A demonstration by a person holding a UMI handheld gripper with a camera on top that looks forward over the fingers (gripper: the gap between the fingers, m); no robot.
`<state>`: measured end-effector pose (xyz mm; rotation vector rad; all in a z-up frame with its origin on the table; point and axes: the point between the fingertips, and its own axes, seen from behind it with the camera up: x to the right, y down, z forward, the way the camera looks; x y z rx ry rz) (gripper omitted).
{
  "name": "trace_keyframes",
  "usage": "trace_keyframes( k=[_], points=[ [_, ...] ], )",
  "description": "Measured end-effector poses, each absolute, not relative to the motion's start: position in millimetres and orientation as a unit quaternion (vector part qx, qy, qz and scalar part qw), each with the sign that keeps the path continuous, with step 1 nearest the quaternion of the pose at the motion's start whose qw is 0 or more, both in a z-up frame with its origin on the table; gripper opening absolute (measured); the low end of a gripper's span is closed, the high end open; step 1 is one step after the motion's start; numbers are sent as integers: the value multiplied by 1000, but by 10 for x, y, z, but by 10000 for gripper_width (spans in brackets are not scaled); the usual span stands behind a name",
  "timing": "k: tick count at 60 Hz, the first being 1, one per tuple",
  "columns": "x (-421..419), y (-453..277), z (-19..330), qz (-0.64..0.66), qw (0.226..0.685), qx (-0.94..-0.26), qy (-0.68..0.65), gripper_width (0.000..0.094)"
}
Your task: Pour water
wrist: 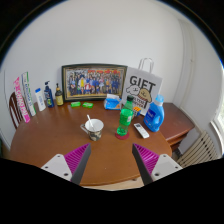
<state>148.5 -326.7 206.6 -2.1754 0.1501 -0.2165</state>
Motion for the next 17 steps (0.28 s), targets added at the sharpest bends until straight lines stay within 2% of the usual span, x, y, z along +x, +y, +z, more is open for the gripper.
trace_keyframes(
  k=[17],
  points=[
    [1226,-3398,2165,-93,460,-882,45,850]
  ],
)
